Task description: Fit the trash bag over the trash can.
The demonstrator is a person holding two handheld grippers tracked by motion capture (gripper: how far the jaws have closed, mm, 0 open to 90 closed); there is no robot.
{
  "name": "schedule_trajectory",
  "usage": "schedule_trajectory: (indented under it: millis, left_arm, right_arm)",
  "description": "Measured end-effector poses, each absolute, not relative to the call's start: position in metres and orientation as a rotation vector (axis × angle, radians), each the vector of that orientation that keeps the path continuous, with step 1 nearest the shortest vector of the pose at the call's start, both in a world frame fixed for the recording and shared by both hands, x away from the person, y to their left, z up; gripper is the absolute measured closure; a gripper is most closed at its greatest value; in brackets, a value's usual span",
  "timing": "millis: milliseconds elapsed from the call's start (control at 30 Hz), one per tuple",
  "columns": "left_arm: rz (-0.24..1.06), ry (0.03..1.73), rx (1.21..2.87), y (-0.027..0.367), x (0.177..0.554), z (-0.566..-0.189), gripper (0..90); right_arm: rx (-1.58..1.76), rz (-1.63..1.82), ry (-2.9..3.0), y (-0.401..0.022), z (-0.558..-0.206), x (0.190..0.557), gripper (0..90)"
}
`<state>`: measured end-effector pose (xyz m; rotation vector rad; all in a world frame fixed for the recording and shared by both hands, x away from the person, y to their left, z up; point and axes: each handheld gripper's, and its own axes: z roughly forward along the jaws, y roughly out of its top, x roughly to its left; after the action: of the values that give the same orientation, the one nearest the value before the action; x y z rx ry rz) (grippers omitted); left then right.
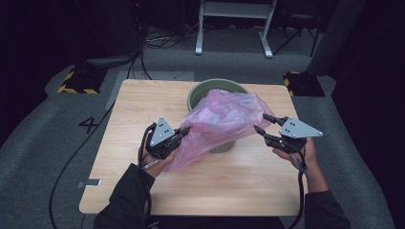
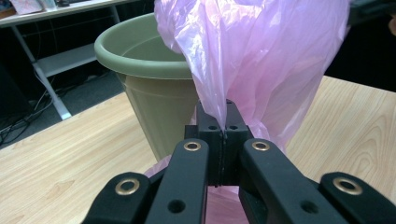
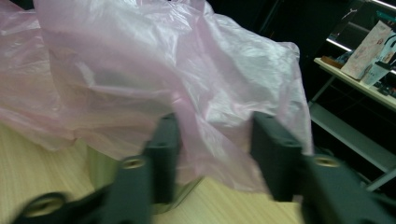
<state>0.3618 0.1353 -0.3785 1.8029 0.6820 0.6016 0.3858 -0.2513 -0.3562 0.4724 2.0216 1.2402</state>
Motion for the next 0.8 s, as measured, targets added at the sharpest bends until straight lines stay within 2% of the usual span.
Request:
schedule_trajectory:
  millis: [33, 67, 133, 167, 433, 800]
  left_arm:
    - [0.602, 0.682, 1.803, 0.135, 0.362, -0.379, 89.7]
    - [0.596, 0.674, 1.798, 0.136, 0.362, -0.378, 89.7]
    - [0.598, 0.666, 1.799, 0.137, 0.361, -0.378, 89.7]
    - [0.600, 0.662, 1.799, 0.137, 0.360, -0.377, 89.7]
    - [0.608, 0.648, 1.807, 0.137, 0.359, -0.376, 89.7]
    - [0.616, 0.615, 1.828, 0.136, 0.359, -0.375, 89.6]
  right_arm:
    - [0.472, 1.240, 2.022, -0.251, -0.356, 0.386, 59.1]
    - [0.461, 1.255, 2.004, -0.251, -0.353, 0.387, 71.9]
    - [0.440, 1.252, 1.982, -0.250, -0.349, 0.386, 80.9]
    - [0.424, 1.262, 1.976, -0.249, -0.346, 0.386, 82.3]
    - [0.381, 1.270, 1.962, -0.230, -0.322, 0.391, 83.6]
    - [0.431, 1.122, 2.228, -0.185, -0.309, 0.446, 83.5]
